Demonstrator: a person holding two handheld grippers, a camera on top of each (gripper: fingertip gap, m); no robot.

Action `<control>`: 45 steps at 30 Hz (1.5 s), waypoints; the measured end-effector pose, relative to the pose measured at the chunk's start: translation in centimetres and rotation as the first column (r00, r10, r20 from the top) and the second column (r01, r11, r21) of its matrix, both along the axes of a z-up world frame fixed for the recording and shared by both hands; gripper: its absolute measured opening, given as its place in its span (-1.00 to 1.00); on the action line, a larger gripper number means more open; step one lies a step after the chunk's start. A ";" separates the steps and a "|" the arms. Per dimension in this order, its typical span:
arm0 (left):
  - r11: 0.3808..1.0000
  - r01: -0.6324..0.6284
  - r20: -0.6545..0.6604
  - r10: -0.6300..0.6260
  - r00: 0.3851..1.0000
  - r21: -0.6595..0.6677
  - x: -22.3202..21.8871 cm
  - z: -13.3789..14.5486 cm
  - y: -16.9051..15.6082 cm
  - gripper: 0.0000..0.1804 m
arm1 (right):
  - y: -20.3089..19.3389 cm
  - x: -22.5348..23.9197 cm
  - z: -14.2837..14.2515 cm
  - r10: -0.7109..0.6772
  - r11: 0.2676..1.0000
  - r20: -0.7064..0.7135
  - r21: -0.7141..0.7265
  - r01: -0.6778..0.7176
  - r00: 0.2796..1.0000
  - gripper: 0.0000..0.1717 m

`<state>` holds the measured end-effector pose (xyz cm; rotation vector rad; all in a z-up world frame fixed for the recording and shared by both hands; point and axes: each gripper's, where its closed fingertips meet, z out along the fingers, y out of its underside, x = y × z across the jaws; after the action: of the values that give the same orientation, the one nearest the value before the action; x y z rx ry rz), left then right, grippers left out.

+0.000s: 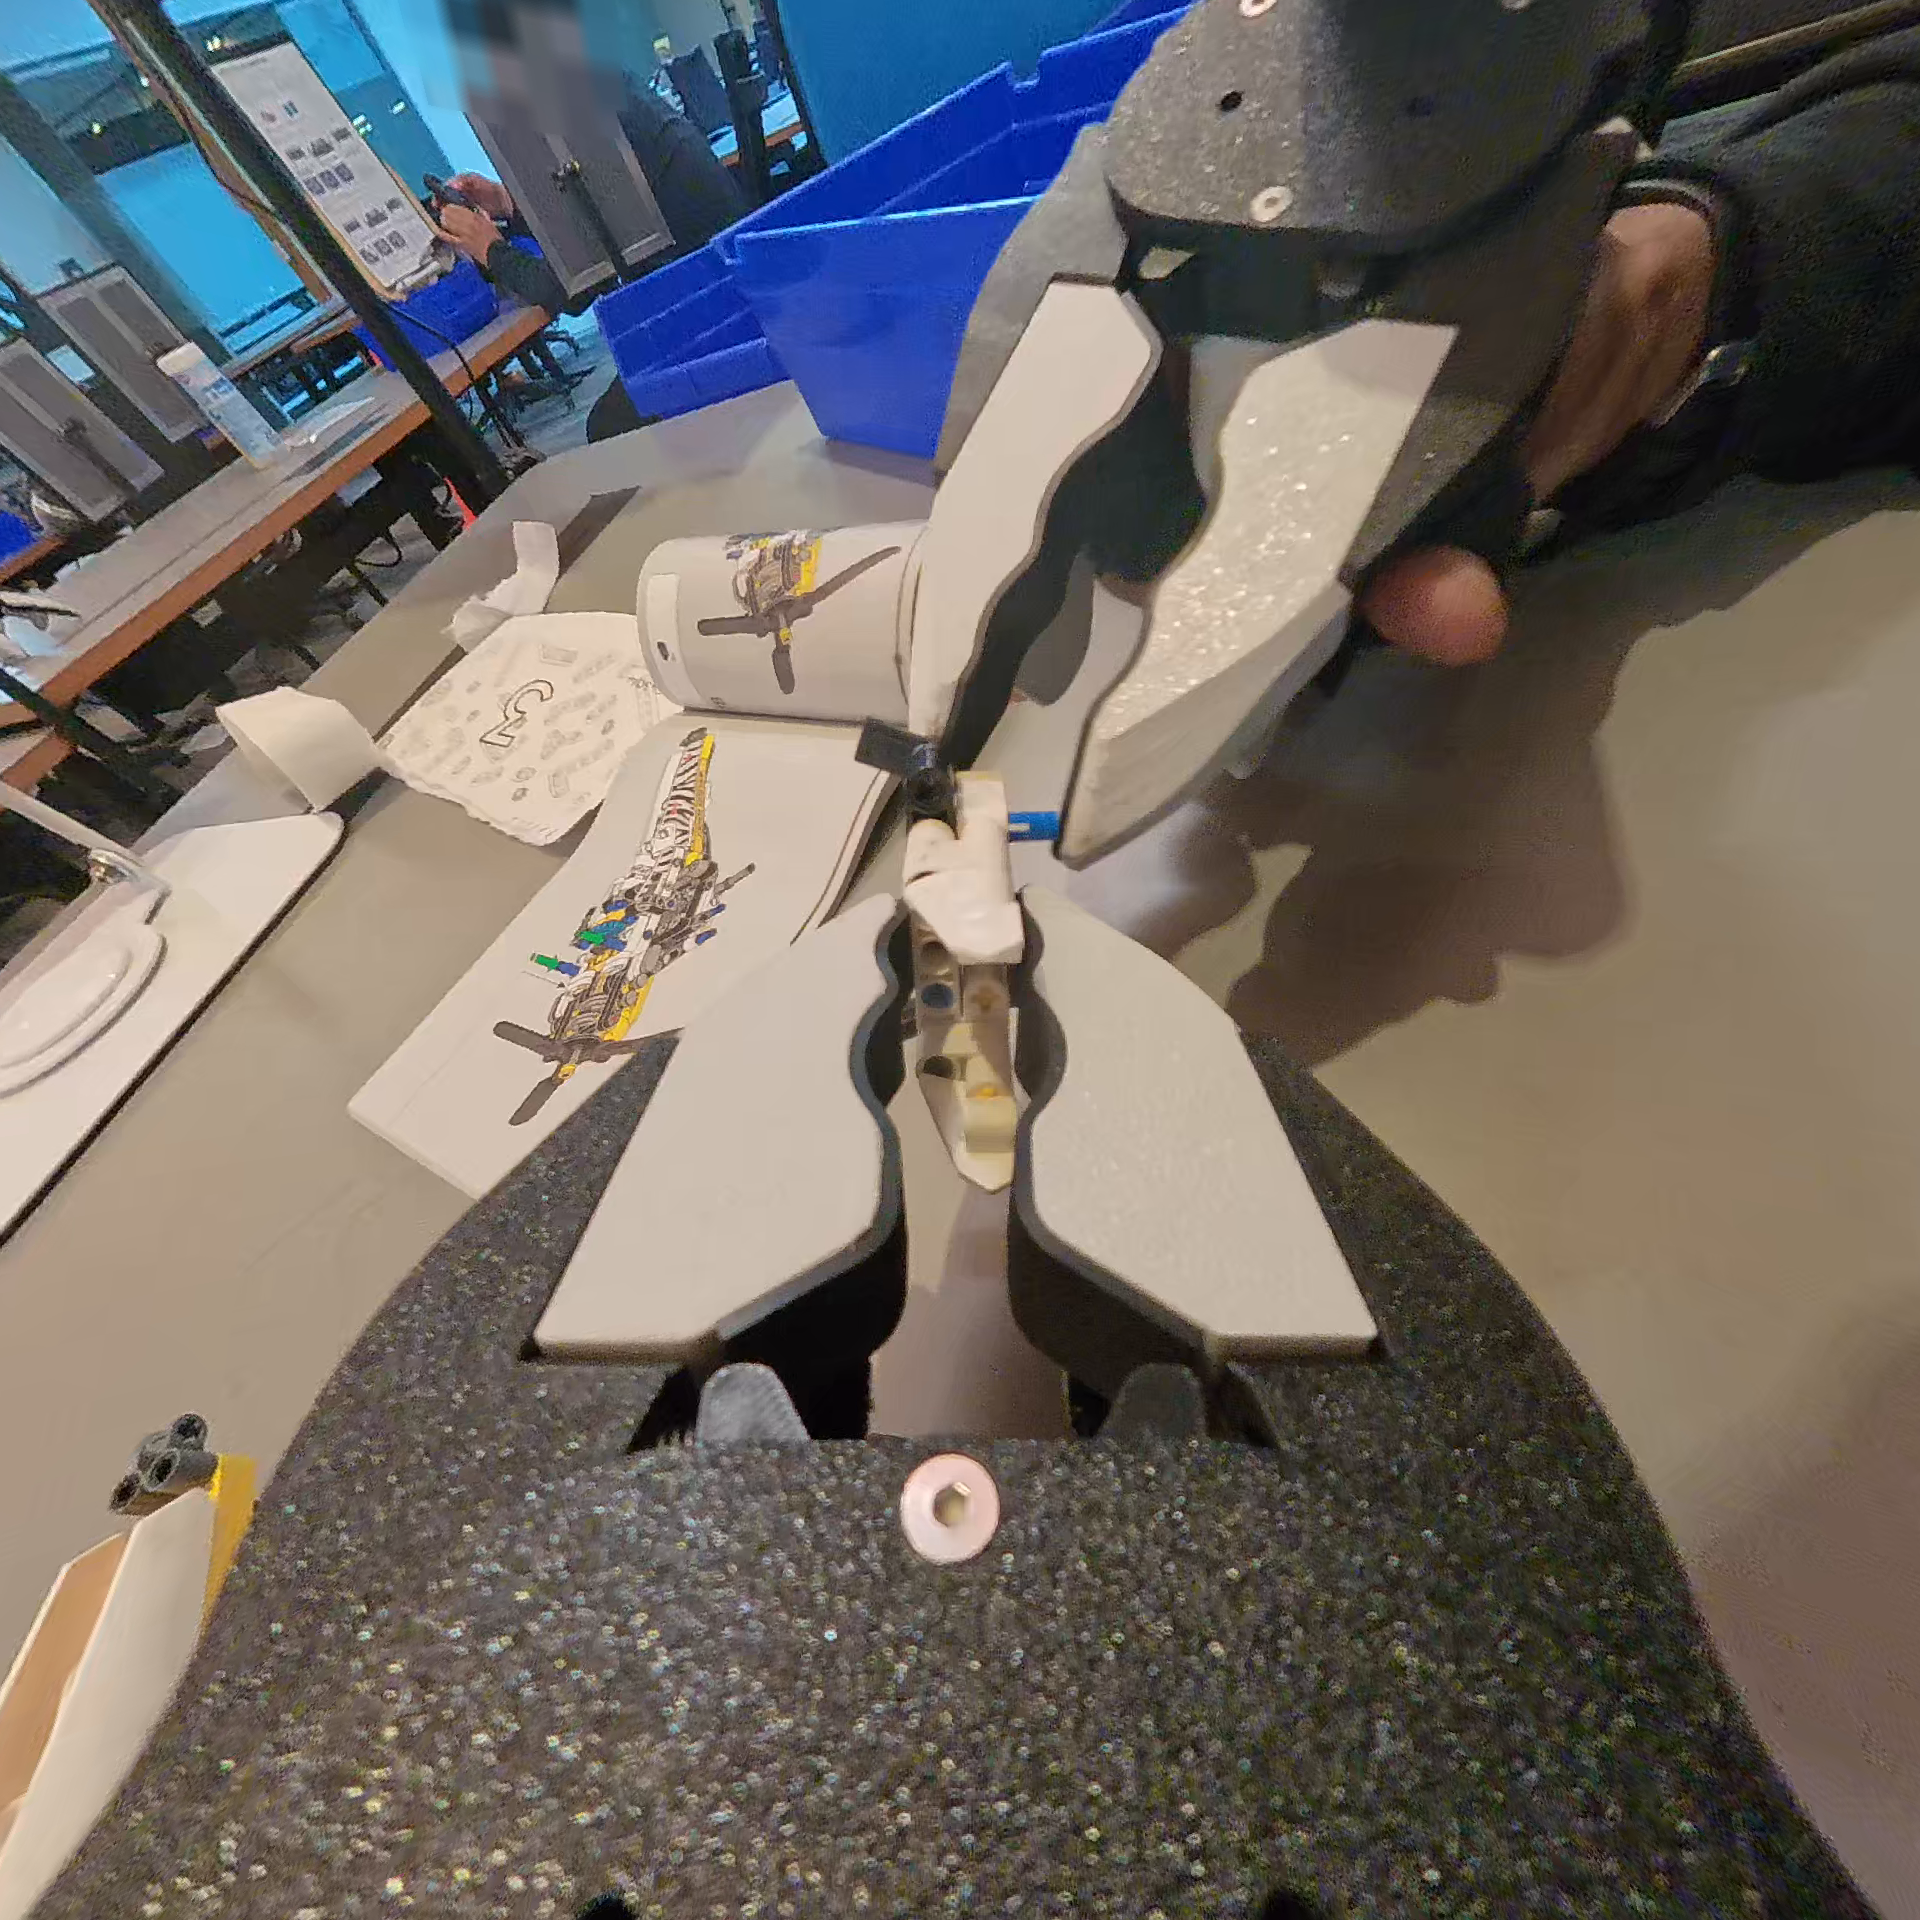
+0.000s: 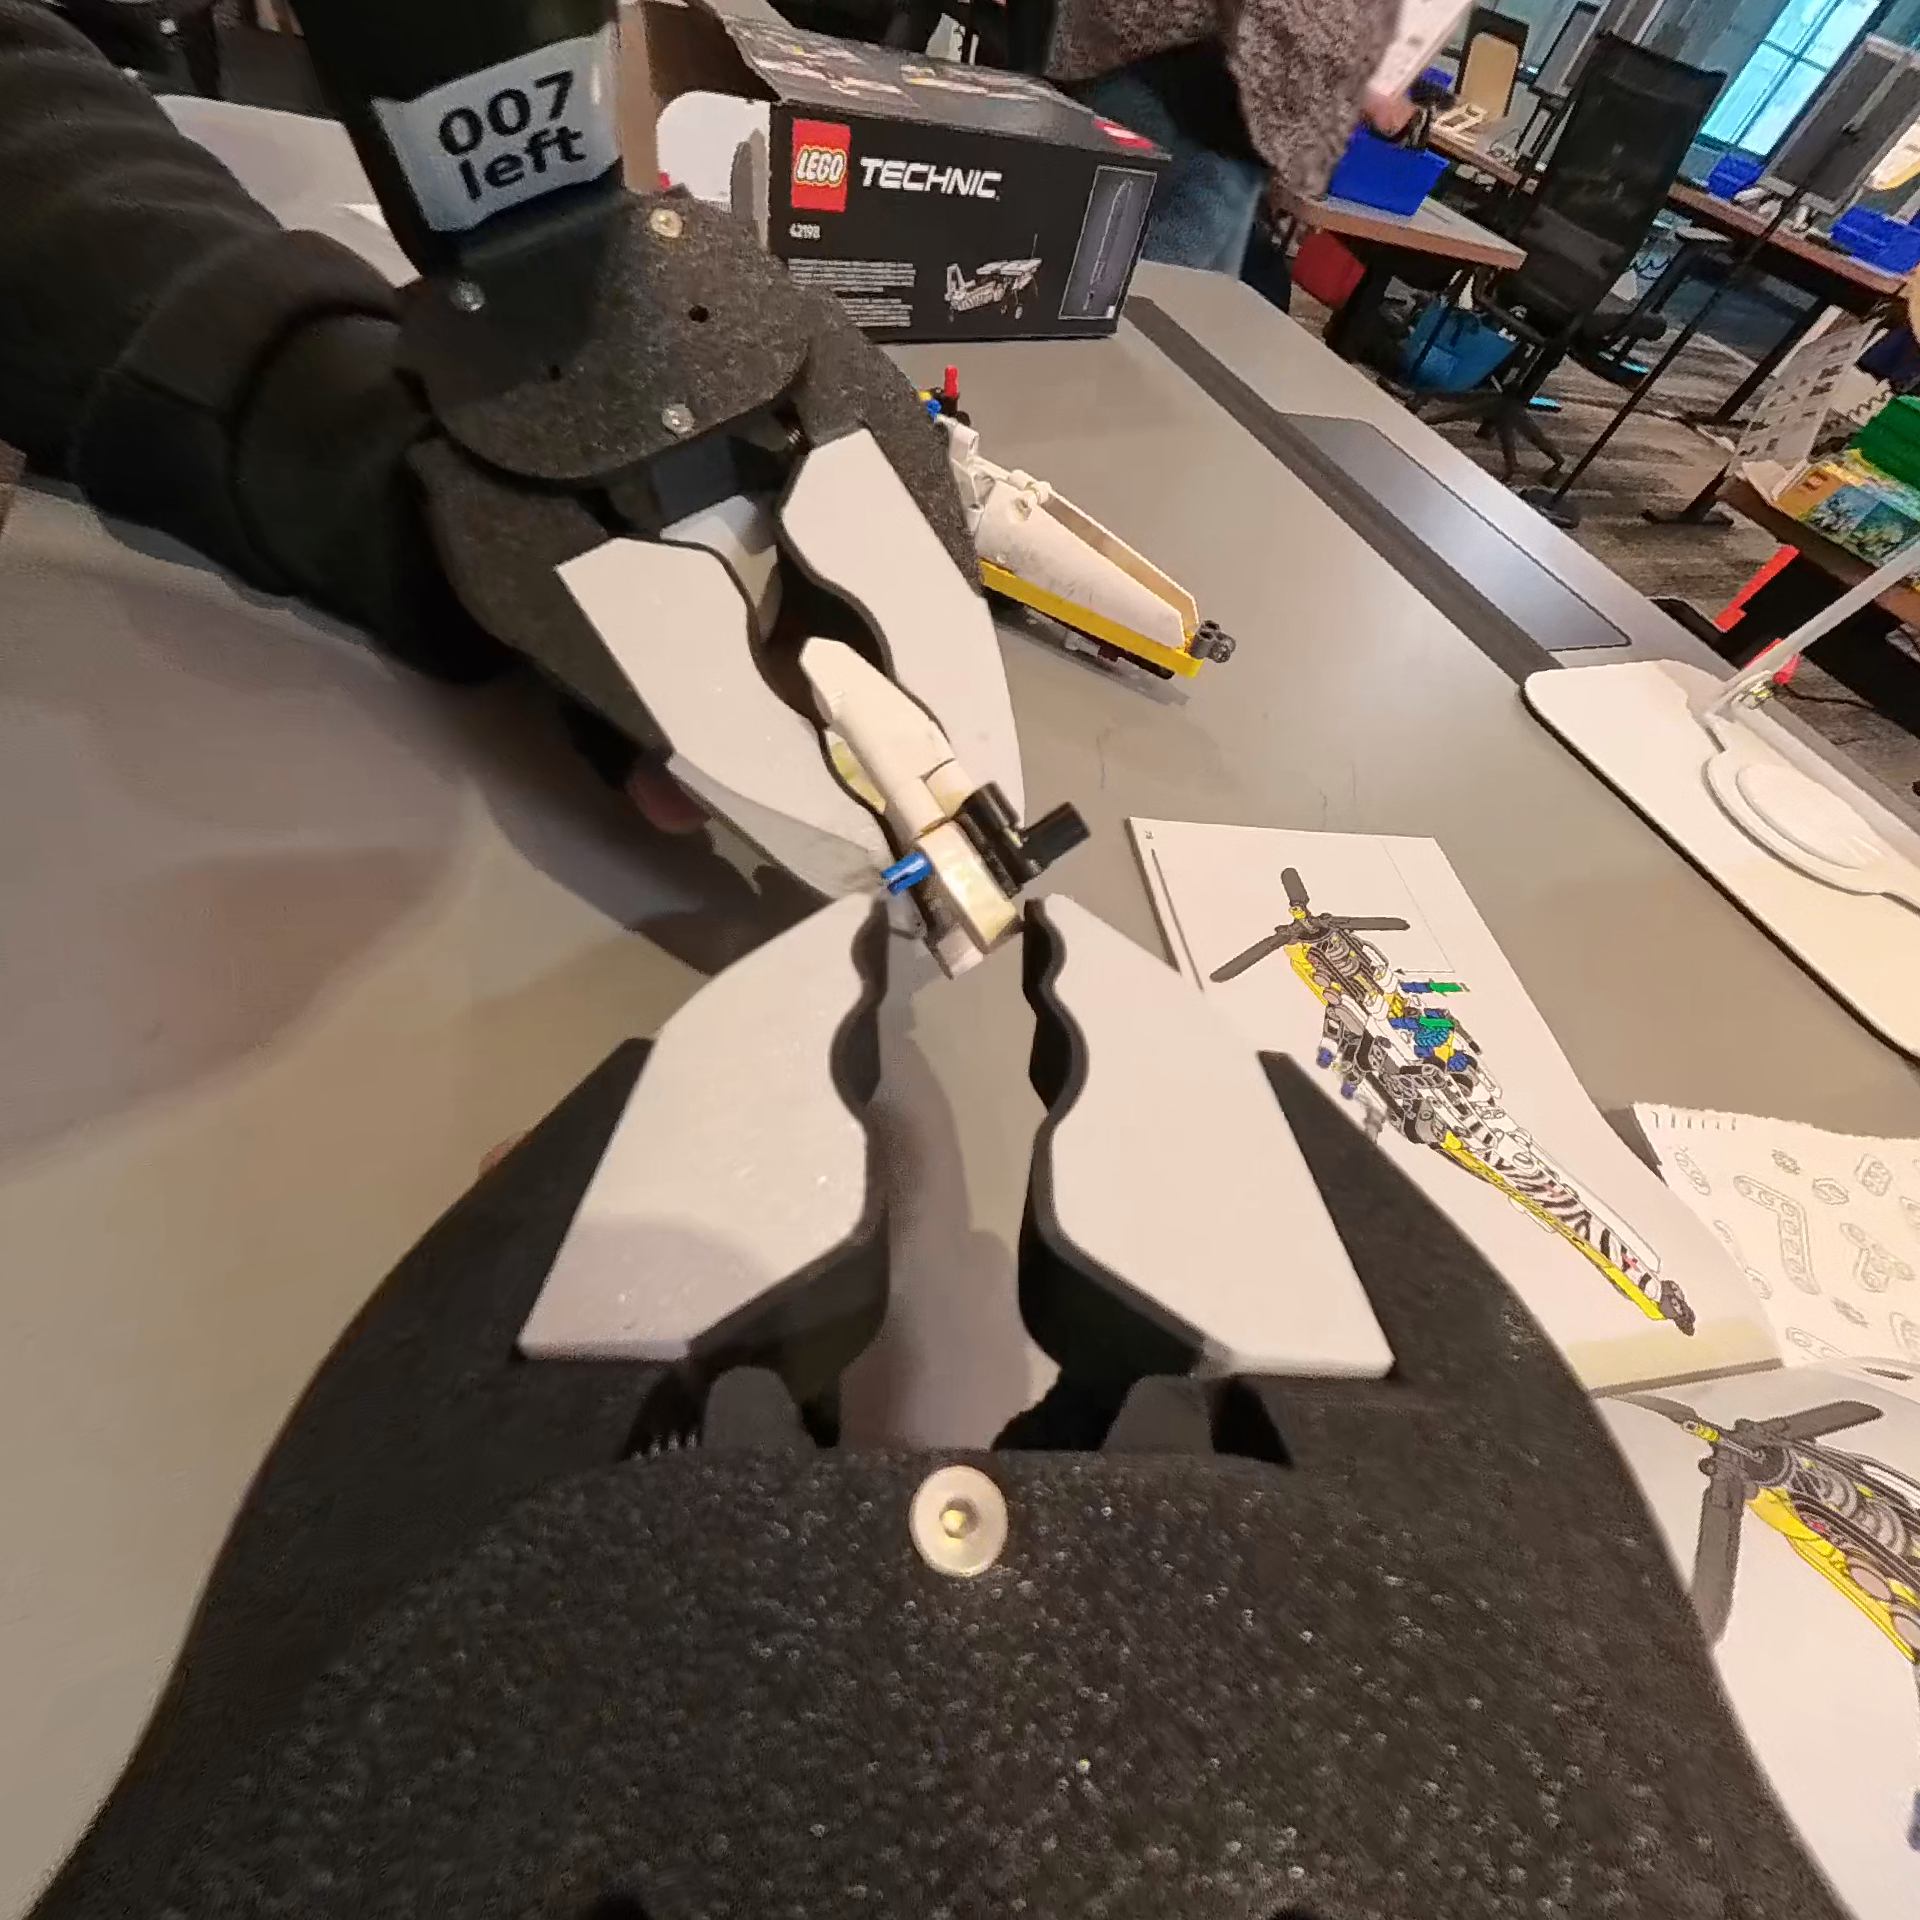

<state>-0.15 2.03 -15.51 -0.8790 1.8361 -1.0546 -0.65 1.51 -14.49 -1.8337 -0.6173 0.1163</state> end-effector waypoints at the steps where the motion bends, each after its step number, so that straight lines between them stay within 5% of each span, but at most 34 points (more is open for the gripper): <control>1: 1.000 0.000 -0.006 0.000 1.000 -0.007 0.0 0.0 0.0 -0.79 | 0.0 -0.1 0.0 0.004 1.000 0.000 -0.002 -0.004 1.000 -0.69; 19: 0.993 -0.035 -0.007 0.036 0.999 0.113 0.1 -1.0 -0.4 -0.79 | -0.1 0.0 -1.3 -0.013 0.993 0.003 -0.115 0.013 1.000 -0.73; 34: 1.000 0.001 -0.057 -0.001 0.998 -0.007 0.0 -0.6 -0.3 -0.76 | -0.1 -0.3 -0.9 -0.065 0.992 -0.028 -0.109 0.061 0.998 -0.88; 45: 1.000 -0.009 -0.086 0.008 0.996 -0.020 0.1 -0.9 0.1 -0.78 | 0.2 -0.7 -0.7 -0.016 0.997 -0.108 -0.072 0.008 0.994 -0.70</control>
<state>-0.10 2.13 -16.39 -0.9572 1.8940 -1.0462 -1.31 1.75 -15.19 -1.8862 -0.5318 0.2307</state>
